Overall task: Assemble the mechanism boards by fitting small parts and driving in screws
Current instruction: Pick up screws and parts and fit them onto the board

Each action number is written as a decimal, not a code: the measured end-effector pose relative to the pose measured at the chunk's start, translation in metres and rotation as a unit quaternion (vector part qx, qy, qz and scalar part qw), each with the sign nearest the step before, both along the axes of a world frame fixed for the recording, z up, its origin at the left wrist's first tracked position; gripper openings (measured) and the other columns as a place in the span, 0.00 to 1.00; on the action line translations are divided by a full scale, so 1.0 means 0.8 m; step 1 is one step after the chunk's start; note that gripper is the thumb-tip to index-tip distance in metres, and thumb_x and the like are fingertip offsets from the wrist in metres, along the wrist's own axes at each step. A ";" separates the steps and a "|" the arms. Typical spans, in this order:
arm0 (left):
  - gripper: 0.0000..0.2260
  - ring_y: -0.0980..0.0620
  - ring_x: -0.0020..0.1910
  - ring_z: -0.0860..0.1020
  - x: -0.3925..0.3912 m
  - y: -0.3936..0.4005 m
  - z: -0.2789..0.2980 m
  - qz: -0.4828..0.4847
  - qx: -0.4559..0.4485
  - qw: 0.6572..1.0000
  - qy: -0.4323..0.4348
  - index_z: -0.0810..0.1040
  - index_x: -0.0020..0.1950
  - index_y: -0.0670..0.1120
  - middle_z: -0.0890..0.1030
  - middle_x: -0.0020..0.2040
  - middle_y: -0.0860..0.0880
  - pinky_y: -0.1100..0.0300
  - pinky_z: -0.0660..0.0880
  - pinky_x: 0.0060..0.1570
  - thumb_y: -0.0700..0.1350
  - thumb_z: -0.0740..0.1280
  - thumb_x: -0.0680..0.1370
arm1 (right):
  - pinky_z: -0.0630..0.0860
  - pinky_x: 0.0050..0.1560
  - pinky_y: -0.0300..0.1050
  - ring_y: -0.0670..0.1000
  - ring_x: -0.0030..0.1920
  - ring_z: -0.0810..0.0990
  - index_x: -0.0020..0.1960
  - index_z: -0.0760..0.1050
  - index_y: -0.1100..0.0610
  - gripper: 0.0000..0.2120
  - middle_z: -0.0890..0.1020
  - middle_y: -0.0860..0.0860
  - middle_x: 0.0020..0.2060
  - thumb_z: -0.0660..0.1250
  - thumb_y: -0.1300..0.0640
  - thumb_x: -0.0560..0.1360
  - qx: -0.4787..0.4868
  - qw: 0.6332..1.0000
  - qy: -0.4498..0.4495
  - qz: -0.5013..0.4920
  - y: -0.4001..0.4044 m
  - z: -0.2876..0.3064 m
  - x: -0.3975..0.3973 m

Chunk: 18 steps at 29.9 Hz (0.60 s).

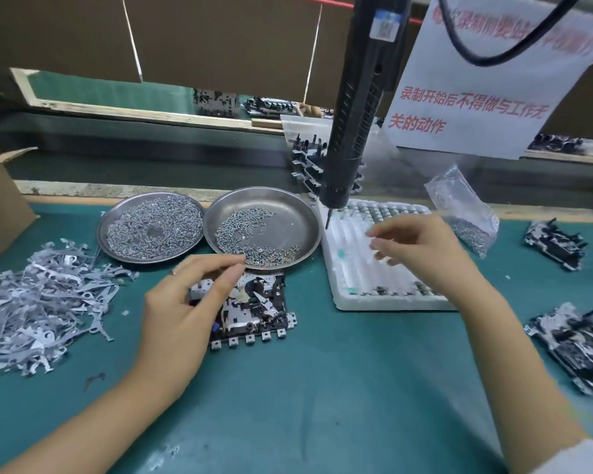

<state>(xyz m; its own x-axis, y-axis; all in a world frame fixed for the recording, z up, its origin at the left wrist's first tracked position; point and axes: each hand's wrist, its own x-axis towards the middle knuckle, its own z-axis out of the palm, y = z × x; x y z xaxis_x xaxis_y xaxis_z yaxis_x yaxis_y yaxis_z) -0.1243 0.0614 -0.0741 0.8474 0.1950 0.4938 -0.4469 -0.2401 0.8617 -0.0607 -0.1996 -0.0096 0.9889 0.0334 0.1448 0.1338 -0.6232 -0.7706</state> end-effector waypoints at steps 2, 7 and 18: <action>0.06 0.62 0.43 0.79 0.002 0.001 -0.001 0.009 -0.054 0.998 0.030 0.83 0.44 0.60 0.83 0.44 0.59 0.72 0.72 0.46 0.50 0.69 0.71 | 0.71 0.43 0.40 0.50 0.40 0.79 0.48 0.82 0.58 0.11 0.83 0.52 0.40 0.66 0.70 0.72 -0.164 0.984 -0.042 -0.062 -0.037 -0.003 0.013; 0.05 0.64 0.39 0.79 0.005 0.000 0.001 0.027 -0.103 0.993 0.046 0.82 0.44 0.55 0.84 0.41 0.58 0.74 0.72 0.42 0.49 0.70 0.70 | 0.75 0.46 0.46 0.53 0.41 0.76 0.53 0.81 0.59 0.16 0.81 0.53 0.42 0.63 0.72 0.70 -0.301 0.953 -0.013 -0.041 -0.064 -0.015 0.035; 0.06 0.67 0.41 0.79 0.005 -0.002 0.004 0.020 -0.109 0.992 0.054 0.82 0.47 0.52 0.84 0.43 0.61 0.76 0.72 0.42 0.46 0.69 0.71 | 0.73 0.40 0.45 0.57 0.45 0.78 0.50 0.81 0.59 0.15 0.81 0.54 0.43 0.61 0.72 0.70 -0.451 0.891 -0.055 -0.017 -0.057 -0.008 0.053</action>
